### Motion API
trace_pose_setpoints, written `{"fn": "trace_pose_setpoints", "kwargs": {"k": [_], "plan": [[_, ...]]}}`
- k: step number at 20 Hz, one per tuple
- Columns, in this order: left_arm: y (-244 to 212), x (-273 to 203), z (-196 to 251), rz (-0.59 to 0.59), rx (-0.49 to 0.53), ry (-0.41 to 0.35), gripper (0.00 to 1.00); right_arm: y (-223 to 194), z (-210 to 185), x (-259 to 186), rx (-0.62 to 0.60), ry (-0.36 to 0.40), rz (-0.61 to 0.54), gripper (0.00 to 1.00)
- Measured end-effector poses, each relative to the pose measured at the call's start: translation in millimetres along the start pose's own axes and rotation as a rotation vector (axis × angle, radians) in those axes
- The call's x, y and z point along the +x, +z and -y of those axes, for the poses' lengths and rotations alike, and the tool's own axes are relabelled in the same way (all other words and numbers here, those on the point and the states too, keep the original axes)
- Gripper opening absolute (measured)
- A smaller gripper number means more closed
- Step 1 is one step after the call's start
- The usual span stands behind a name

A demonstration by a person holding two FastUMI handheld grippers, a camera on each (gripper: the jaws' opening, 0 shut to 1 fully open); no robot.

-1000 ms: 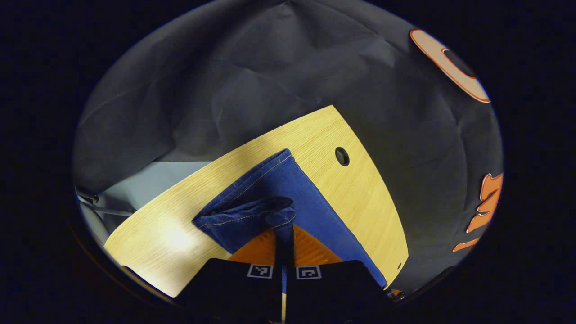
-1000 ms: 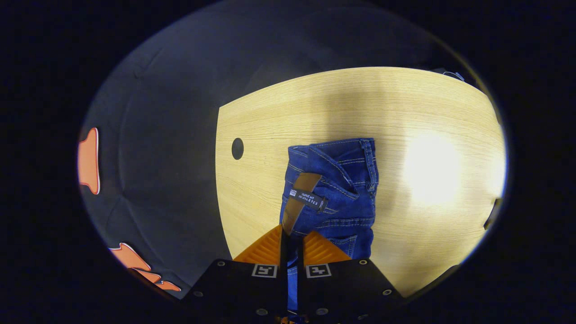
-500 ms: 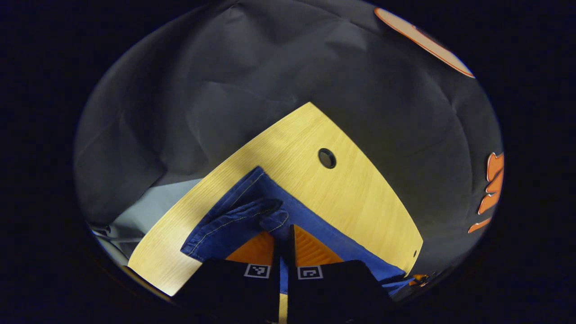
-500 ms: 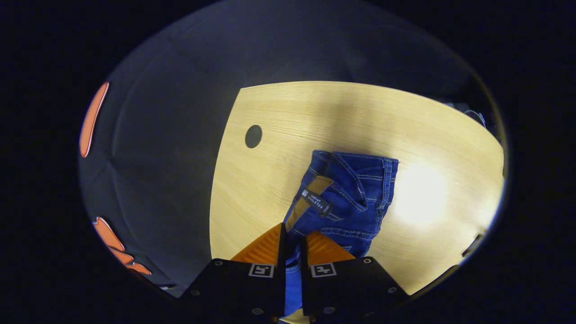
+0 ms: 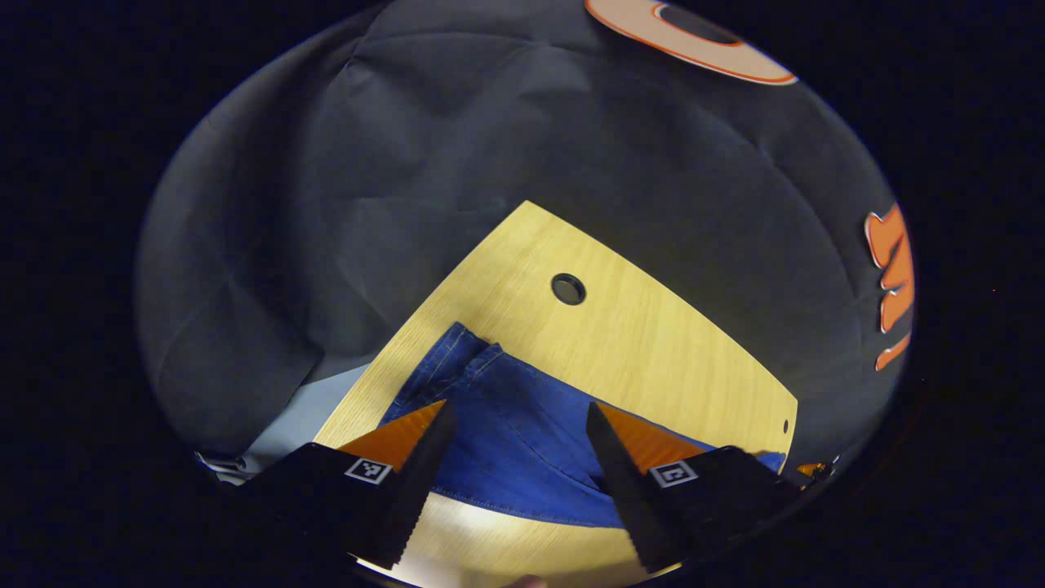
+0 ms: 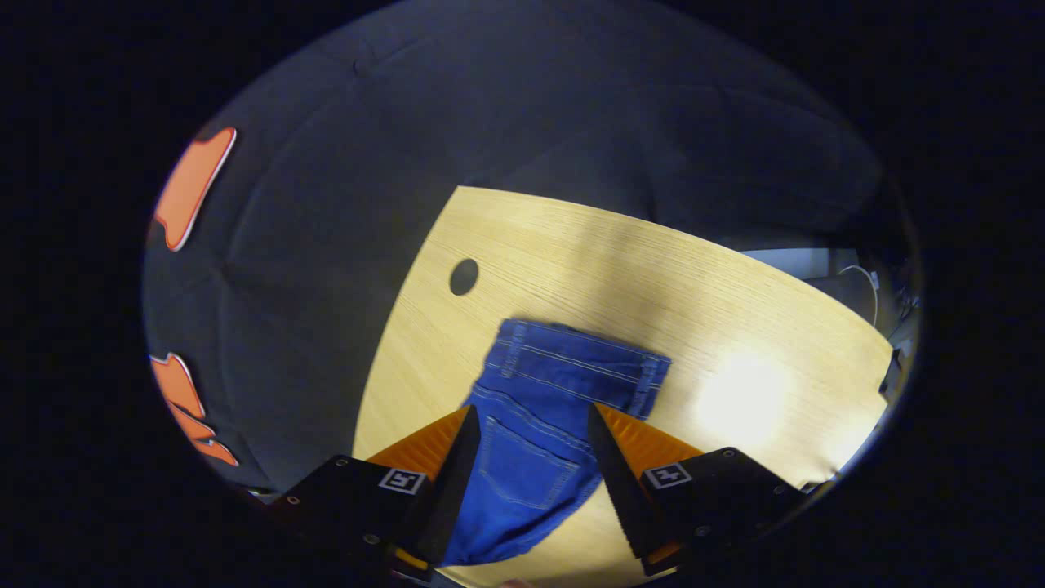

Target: Grasp the waist and the cuffs of the jeans and fold them to make the two legs overlap; first hold the waist and fold one-third of the jeans toward the cuffs, then hold the cuffs and fold the remaining one-third in the same direction to finish folding.

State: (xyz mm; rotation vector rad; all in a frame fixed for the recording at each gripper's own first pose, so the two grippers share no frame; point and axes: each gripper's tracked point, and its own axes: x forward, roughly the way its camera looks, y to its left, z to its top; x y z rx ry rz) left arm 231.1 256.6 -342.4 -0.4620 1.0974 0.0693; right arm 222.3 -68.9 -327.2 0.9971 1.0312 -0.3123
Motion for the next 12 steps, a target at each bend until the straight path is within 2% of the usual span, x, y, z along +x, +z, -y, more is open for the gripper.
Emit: {"fn": "trace_pose_setpoints", "kwargs": {"k": [1, 2, 5, 9, 11, 12], "plan": [[-7, 5, -2, -0.013, 0.021, 0.023, 0.95, -4, 8, 6, -0.007, -0.024, -0.021, 0.86], [-11, 0, -5, -0.021, 0.042, 0.041, 0.97, -9, 17, 7, -0.015, -0.039, -0.034, 0.91], [-24, -23, 4, -0.043, 0.108, 0.048, 0.97, -19, 35, 16, -0.045, -0.082, -0.068, 0.97], [-46, -37, -14, -0.072, 0.316, 0.172, 0.98, -24, 42, 34, -0.056, -0.092, -0.098, 0.98], [-42, -40, -26, -0.034, 0.486, 0.280, 0.99, -23, 44, 42, -0.066, -0.091, -0.097, 0.98], [-40, -41, -26, -0.033, 0.552, 0.300, 1.00, -23, 42, 46, -0.065, -0.085, -0.098, 0.99]]}}
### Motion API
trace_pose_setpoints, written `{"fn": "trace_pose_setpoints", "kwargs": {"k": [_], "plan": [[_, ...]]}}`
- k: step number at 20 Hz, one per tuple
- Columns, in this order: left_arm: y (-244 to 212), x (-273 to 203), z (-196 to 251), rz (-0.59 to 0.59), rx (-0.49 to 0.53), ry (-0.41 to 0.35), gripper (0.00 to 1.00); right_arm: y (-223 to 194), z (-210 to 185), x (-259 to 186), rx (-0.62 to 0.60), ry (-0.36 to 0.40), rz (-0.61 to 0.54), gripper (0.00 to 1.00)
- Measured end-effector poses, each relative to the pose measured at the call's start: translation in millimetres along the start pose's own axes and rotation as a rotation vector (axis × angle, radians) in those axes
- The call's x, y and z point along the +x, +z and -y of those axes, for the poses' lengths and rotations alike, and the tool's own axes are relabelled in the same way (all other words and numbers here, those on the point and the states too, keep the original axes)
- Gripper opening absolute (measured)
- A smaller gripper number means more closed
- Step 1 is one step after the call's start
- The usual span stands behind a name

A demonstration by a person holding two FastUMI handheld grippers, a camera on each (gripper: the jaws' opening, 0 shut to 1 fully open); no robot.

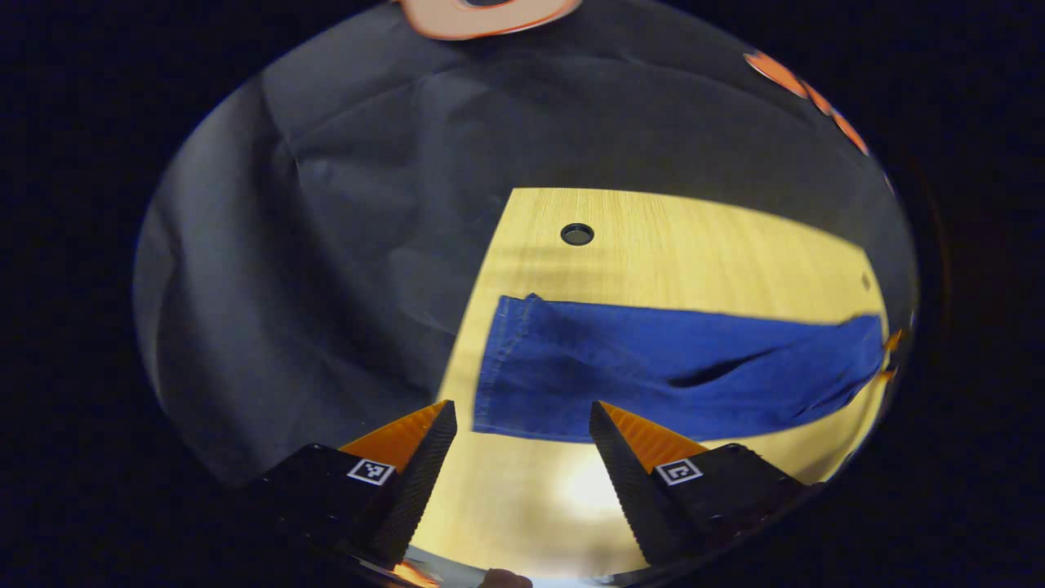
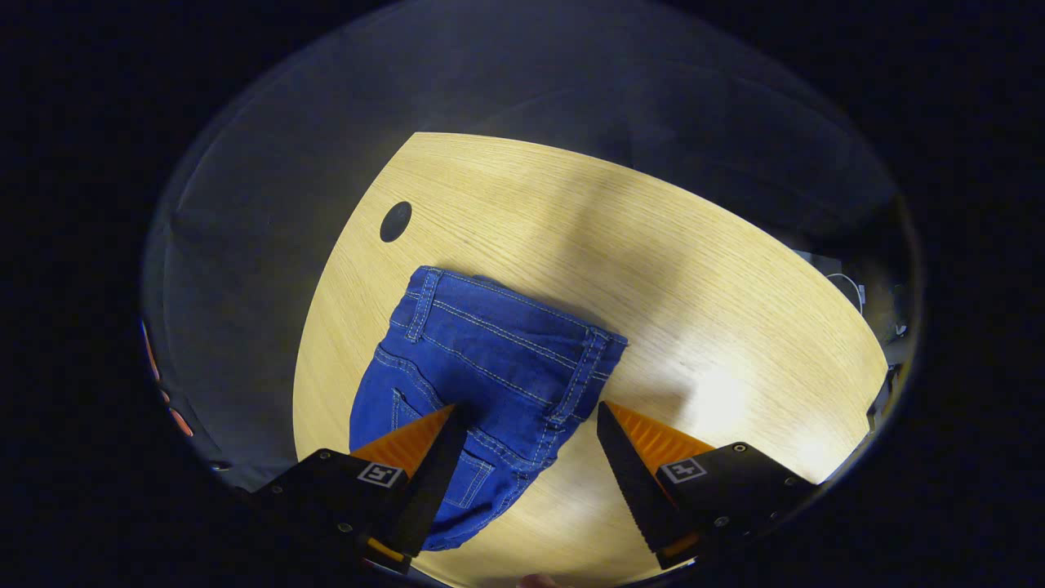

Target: Grasp the waist and the cuffs of the jeans and fold them to make the two legs overlap; first hold the waist and fold one-third of the jeans toward the cuffs, then hold the cuffs and fold the remaining one-third in the same direction to finish folding.

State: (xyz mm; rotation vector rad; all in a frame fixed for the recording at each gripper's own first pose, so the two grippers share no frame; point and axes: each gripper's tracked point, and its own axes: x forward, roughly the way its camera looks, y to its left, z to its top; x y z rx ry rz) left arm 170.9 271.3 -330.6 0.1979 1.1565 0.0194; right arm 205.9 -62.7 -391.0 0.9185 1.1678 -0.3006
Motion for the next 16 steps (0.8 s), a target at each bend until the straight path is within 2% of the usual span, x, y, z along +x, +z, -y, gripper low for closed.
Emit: {"fn": "trace_pose_setpoints", "kwargs": {"k": [2, 5, 6, 7, 9, 10, 11, 12, 14, 16], "plan": [[7, 1, 4, 0.025, 0.040, 0.000, 1.00, 6, -5, 4, 0.005, 0.012, 0.012, 0.99], [4, 2, 1, 0.065, -0.007, -0.003, 1.00, 10, -2, 4, -0.002, 0.026, 0.039, 0.97], [2, 3, 3, 0.070, -0.026, -0.019, 1.00, 10, 3, 7, -0.016, 0.014, 0.052, 0.84], [2, 5, 2, 0.080, -0.041, -0.031, 1.00, 10, 8, 7, -0.035, 0.003, 0.071, 0.82], [4, 4, 1, 0.096, -0.057, -0.050, 1.00, 8, 4, 11, -0.009, 0.033, 0.078, 0.51], [6, 5, 0, 0.106, -0.063, -0.056, 1.00, 8, 1, 12, 0.016, 0.057, 0.095, 0.43], [7, 4, 2, 0.116, -0.074, -0.064, 1.00, 7, -4, 10, 0.053, 0.083, 0.094, 0.43], [9, 5, 3, 0.131, -0.089, -0.073, 1.00, 10, -7, 8, 0.051, 0.108, 0.115, 0.26], [11, 7, 2, 0.156, -0.134, -0.096, 1.00, 12, -16, -4, 0.008, 0.170, 0.149, 0.25], [11, 8, 2, 0.179, -0.173, -0.115, 1.00, 12, -31, -18, 0.020, 0.235, 0.163, 0.25]]}}
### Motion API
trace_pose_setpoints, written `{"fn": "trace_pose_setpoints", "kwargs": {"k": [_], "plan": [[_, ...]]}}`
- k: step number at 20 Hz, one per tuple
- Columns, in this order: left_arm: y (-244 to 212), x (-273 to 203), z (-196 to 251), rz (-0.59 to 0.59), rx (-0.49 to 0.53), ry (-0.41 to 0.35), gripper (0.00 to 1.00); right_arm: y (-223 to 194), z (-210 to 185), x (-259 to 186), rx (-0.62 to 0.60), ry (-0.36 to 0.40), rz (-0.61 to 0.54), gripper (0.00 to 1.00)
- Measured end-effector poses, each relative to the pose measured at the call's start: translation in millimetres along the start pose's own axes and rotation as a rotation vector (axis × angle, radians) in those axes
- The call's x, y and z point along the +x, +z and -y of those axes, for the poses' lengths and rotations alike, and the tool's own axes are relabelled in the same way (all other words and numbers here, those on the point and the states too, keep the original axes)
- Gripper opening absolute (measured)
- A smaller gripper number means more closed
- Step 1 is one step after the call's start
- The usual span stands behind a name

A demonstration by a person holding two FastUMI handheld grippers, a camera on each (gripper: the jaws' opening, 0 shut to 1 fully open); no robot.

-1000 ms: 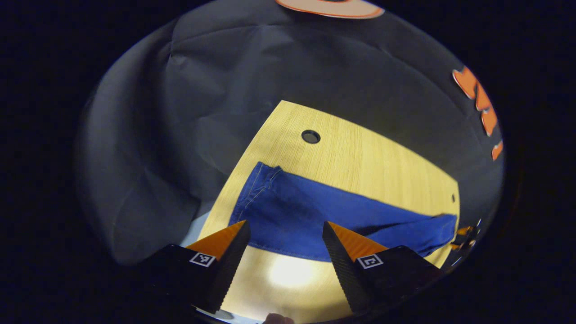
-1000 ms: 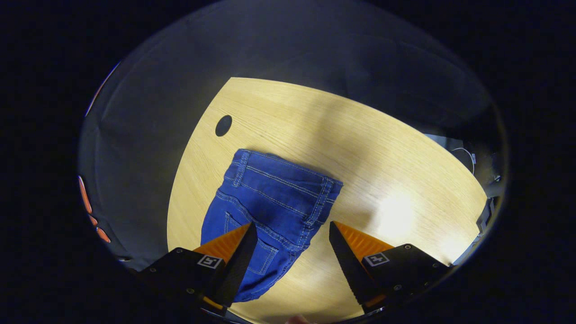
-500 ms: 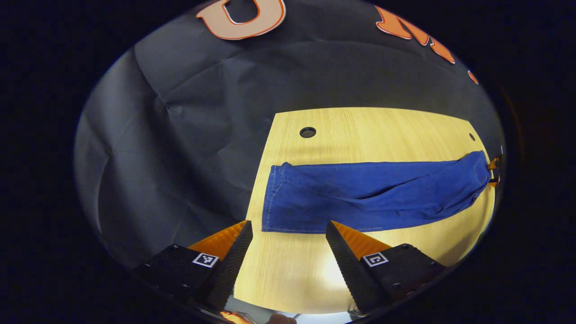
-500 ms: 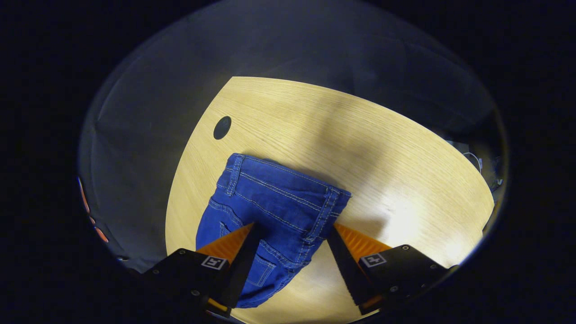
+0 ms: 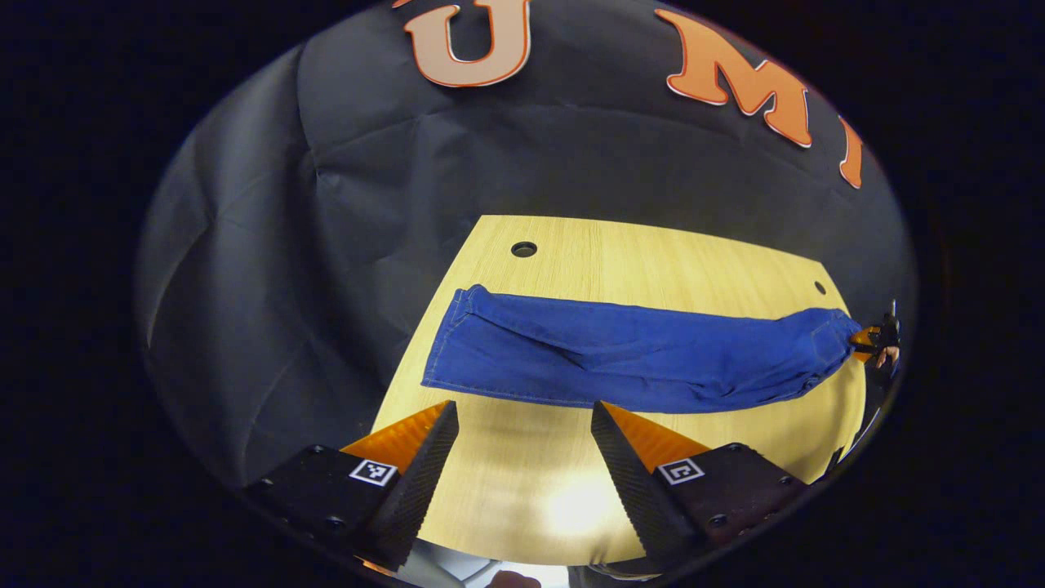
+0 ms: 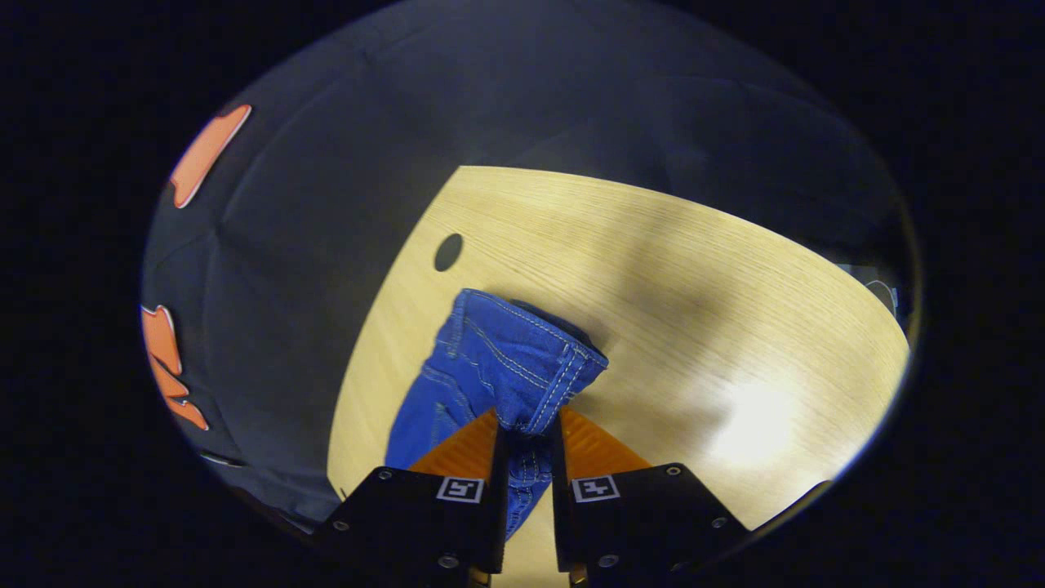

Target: Grasp the waist and the cuffs of the jeans and fold them to make the two legs overlap; first hold the waist and fold one-third of the jeans toward the cuffs, then hold the cuffs and fold the remaining one-third in the same direction to finish folding.

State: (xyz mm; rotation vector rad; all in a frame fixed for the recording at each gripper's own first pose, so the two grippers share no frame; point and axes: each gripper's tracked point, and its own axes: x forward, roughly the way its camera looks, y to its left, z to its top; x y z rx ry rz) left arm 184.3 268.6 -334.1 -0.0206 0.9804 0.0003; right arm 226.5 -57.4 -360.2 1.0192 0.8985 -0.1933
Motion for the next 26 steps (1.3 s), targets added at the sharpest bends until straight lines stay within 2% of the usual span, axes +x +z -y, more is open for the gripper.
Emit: {"fn": "trace_pose_setpoints", "kwargs": {"k": [7, 9, 13, 20, 26], "plan": [[0, -5, 2, 0.031, -0.068, -0.053, 1.00, -19, -71, -43, 0.026, 0.208, 0.035, 0.25], [-1, -6, 4, 0.028, -0.076, -0.072, 1.00, -26, -82, -50, -0.003, 0.196, 0.050, 0.24], [-4, -10, 3, 0.027, -0.093, -0.096, 0.99, -51, -113, -60, 0.011, 0.238, 0.035, 0.24], [-3, -10, 3, 0.002, -0.167, -0.095, 1.00, -128, -165, -66, -0.151, 0.292, -0.057, 0.24], [-1, -8, 3, -0.007, -0.186, -0.085, 1.00, -199, -205, -66, -0.265, 0.322, -0.152, 0.24]]}}
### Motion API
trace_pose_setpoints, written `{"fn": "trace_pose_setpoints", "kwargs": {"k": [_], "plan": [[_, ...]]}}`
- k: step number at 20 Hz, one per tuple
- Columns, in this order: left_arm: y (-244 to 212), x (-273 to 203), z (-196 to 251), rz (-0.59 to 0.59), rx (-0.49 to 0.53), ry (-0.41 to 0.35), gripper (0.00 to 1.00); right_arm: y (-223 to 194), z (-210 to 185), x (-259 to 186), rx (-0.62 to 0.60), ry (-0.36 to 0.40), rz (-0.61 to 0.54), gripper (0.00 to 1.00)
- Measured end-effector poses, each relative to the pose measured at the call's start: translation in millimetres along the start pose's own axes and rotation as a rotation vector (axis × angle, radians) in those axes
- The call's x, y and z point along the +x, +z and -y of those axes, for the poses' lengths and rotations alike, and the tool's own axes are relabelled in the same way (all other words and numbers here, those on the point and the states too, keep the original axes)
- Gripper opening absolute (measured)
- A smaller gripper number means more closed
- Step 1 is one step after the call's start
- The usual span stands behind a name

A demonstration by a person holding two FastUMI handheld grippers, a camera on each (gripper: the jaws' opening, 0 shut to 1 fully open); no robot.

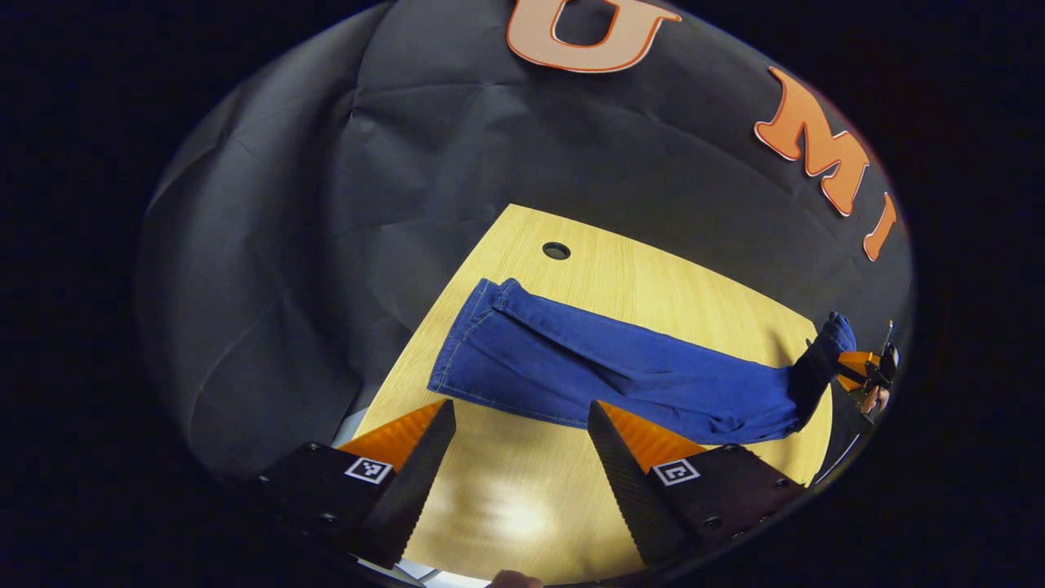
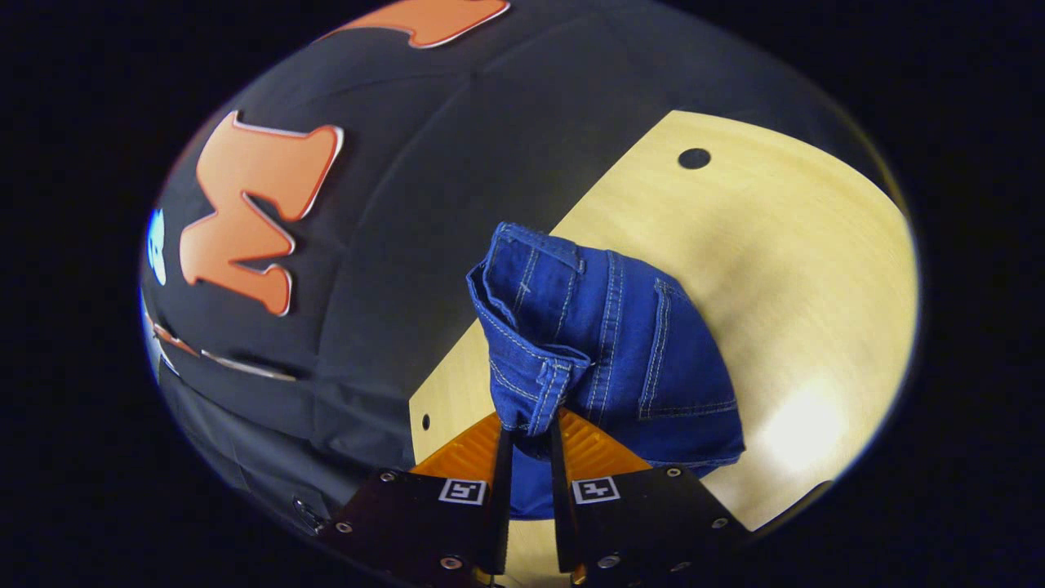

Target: Grasp the waist and the cuffs of the jeans and fold them to make the two legs overlap; first hold the waist and fold one-third of the jeans toward the cuffs, then hold the cuffs and fold the remaining one-third in the same direction to finish folding.

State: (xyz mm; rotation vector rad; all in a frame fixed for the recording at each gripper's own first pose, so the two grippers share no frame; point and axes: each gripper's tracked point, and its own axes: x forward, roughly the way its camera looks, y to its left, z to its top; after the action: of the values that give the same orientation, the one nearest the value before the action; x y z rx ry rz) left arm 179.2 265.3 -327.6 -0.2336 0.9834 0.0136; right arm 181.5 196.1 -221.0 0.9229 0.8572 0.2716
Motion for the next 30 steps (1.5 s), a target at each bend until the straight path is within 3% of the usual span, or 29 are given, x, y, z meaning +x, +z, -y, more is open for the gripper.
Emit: {"fn": "trace_pose_setpoints", "kwargs": {"k": [4, 8, 14, 18, 19, 24, 30], "plan": [[-1, 0, 0, -0.008, -0.014, -0.007, 1.00, -36, -17, 15, -0.044, 0.002, -0.068, 0.24], [-1, -1, 6, -0.044, -0.052, -0.045, 1.00, -70, -16, 29, -0.099, -0.070, -0.118, 0.24], [-5, -3, 8, -0.122, -0.224, -0.085, 0.98, -85, -15, 27, -0.092, -0.171, -0.102, 0.25], [1, -1, 14, -0.163, -0.363, -0.113, 0.98, -113, -32, 31, -0.044, -0.130, -0.143, 0.83], [3, 4, 14, -0.163, -0.383, -0.117, 0.98, -115, -29, 31, -0.067, -0.150, -0.132, 0.88], [21, 27, 5, -0.168, -0.469, -0.204, 0.98, -115, -39, 17, -0.066, -0.146, -0.111, 0.94], [45, 52, 33, -0.199, -0.398, -0.315, 0.94, -107, -39, -4, -0.076, -0.159, -0.063, 0.94]]}}
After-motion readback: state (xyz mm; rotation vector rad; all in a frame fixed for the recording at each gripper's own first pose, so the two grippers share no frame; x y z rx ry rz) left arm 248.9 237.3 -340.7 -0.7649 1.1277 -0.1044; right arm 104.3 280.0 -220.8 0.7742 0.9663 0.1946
